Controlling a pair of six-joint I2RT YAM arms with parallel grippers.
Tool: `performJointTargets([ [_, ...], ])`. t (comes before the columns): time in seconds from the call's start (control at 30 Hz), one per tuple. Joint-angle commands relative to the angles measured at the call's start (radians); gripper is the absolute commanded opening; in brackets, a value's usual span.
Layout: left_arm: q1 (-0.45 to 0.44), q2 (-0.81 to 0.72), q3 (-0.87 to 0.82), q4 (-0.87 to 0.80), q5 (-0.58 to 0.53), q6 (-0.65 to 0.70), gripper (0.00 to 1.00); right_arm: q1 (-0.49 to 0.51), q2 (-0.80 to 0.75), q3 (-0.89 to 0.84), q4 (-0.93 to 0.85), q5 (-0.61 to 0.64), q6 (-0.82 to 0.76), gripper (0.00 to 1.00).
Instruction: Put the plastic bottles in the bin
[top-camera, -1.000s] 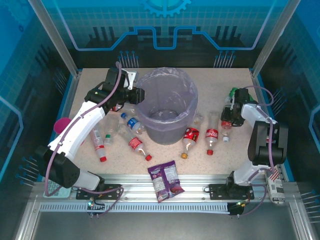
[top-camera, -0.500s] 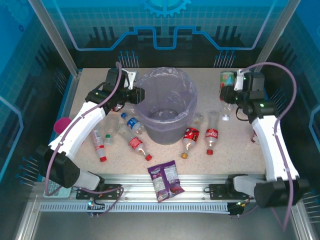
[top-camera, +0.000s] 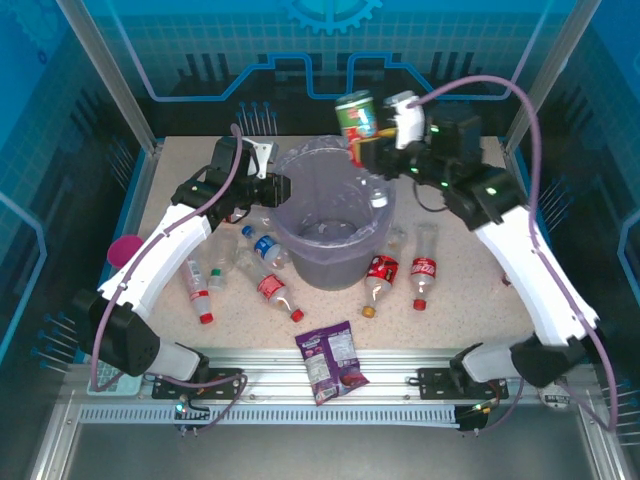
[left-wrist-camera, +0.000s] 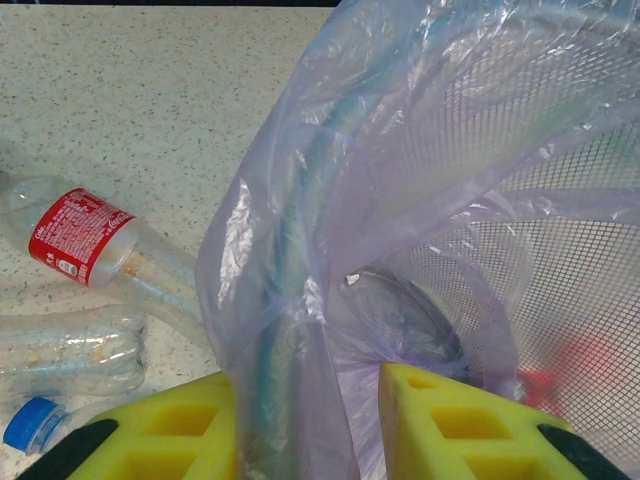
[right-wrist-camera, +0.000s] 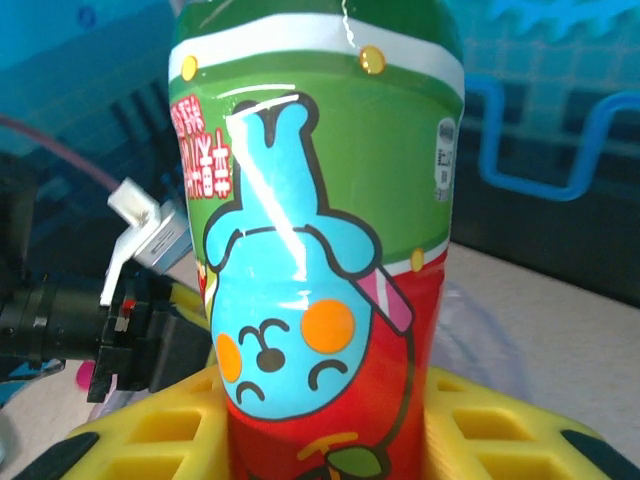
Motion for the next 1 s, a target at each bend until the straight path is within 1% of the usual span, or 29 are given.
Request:
performJointTargets([
  [0.0, 0.012, -0.021, -0.028, -0.017, 0.013, -0.014, 0.34, 0.055, 0.094, 0.059, 0.005, -0.037, -0.018, 0.37],
  [0.1, 0.011, -0.026, -0.026, -0.013, 0.009, -0.015, 0.34, 0.083, 0.169, 0.086, -0.022, -0.029, -0.024, 0.37],
  [0.23, 0.011, -0.027, -0.027, -0.014, 0.002, -0.015, 0.34, 0.1, 0.232, 0.087, -0.074, -0.012, -0.045, 0.38],
  [0.3, 0.011, -0.027, -0.027, -0.014, -0.001, -0.013, 0.34, 0.109, 0.241, 0.067, -0.088, -0.016, -0.066, 0.38],
  [0.4, 0.011, -0.029, -0.027, -0.013, -0.007, -0.012, 0.34, 0.116, 0.223, -0.011, -0.061, -0.022, -0.085, 0.39],
  [0.63, 0.011, -0.03, -0.028, -0.012, -0.017, -0.01, 0.33, 0.115, 0.214, -0.139, -0.027, 0.007, -0.097, 0.39],
  [0.87, 0.012, -0.036, -0.03, -0.009, -0.015, -0.008, 0.32, 0.114, 0.27, -0.149, -0.056, 0.044, -0.117, 0.41],
  [0.97, 0.011, -0.041, -0.036, 0.002, -0.013, -0.007, 0.32, 0.117, 0.305, -0.141, -0.08, 0.098, -0.125, 0.42],
])
